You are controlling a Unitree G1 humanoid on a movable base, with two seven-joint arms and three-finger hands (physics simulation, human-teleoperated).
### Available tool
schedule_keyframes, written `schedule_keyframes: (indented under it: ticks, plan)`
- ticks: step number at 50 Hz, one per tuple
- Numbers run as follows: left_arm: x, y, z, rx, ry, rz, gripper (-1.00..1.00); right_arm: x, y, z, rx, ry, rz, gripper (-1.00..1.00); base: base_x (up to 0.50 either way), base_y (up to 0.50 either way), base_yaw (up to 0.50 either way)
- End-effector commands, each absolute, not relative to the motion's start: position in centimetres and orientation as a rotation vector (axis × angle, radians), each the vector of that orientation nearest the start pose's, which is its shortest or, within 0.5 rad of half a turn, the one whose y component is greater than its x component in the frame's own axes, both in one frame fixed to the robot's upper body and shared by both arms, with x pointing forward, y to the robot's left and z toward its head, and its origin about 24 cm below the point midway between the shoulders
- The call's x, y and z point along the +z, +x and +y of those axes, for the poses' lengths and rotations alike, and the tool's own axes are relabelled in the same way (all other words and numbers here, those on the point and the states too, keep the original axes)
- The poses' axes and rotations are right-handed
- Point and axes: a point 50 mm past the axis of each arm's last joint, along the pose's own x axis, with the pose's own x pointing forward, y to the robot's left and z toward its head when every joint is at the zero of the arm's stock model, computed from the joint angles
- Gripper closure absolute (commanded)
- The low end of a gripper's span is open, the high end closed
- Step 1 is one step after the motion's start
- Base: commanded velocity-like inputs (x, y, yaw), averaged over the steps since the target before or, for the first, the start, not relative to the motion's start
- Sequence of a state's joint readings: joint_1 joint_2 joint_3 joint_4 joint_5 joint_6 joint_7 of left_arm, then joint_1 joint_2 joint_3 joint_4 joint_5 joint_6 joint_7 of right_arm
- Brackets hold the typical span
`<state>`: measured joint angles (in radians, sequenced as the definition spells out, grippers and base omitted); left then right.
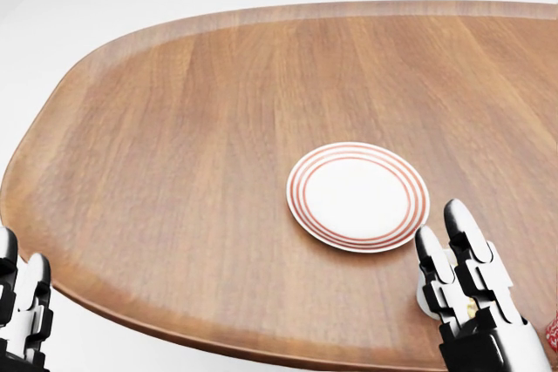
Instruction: Put the red mug on the left plate.
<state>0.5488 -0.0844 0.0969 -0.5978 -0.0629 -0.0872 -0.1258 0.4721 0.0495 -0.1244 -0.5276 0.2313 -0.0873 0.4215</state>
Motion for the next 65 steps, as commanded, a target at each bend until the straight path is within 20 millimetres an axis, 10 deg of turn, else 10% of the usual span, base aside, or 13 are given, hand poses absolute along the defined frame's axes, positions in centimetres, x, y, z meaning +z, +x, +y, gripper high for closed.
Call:
schedule_keyframes:
  ticks: [1,65]
  plan:
    - [8.51,14.54,18.62,0.145,-0.018,-0.167,-1.00,8.42,15.73,-17.78,0.168,0.127,-0.223,-1.00,0.50,0.00,0.00]
    - [8.45,14.34,18.72,0.144,-0.027,-0.163,-1.00,8.26,15.92,-17.79,0.165,0.123,-0.216,-1.00,0.50,-0.03,0.00]
